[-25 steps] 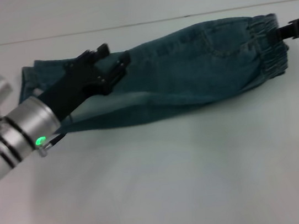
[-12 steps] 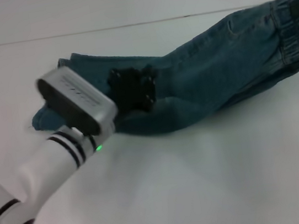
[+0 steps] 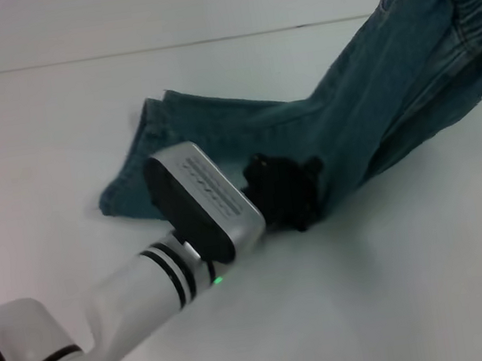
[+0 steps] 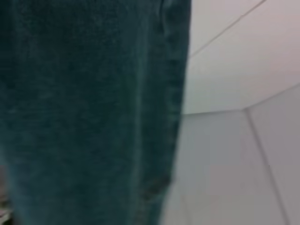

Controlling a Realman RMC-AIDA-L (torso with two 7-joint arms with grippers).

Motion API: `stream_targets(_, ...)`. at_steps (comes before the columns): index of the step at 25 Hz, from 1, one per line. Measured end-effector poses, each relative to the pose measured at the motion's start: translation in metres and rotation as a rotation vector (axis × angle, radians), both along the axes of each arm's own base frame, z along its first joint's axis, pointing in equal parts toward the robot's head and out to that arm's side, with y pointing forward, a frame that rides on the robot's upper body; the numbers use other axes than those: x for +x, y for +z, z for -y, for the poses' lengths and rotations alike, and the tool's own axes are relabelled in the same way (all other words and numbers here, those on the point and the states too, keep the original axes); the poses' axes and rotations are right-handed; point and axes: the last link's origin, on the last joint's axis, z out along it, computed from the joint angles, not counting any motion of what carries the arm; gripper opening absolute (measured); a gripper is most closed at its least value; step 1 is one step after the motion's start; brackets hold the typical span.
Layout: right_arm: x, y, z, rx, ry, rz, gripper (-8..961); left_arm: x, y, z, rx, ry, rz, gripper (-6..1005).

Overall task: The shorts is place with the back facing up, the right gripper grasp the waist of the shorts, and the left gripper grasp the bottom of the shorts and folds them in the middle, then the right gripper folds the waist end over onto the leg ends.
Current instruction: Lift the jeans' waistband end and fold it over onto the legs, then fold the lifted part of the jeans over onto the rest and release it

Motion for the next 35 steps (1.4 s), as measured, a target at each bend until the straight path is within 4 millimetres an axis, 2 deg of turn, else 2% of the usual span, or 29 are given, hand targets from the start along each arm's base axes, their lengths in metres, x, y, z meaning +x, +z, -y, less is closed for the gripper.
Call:
stream_targets(10, -0.024, -0.005, -0.005, -0.044, 0.069, -0.009, 71, 0.030, -0.027, 0.037, -0.150, -0.074, 0.036, 1)
stream_targets(15, -0.025, -0.012, -0.009, -0.056, 0.072, 0.013, 71, 0.031, -0.025, 0.042, -0.135, -0.087, 0.071, 2)
stream_targets(21, -0.023, -0.024, -0.014, -0.090, 0.063, 0.020, 71, 0.008, -0.006, 0.036, -0.012, -0.021, 0.133, 2)
stream_targets(25, -0.023, -0.036, -0.022, -0.114, 0.060, 0.014, 72, -0.013, 0.016, 0.034, 0.107, 0.034, 0.211, 2)
stream_targets(30, -0.031, -0.057, -0.034, -0.154, 0.079, 0.030, 72, -0.045, 0.052, 0.035, 0.310, 0.137, 0.320, 103)
stream_targets(33, -0.039, -0.078, -0.044, -0.186, 0.093, 0.058, 72, -0.063, 0.071, 0.042, 0.409, 0.179, 0.365, 163)
stream_targets(35, -0.045, -0.094, -0.049, -0.218, 0.114, 0.078, 72, -0.073, 0.083, 0.045, 0.475, 0.208, 0.390, 237)
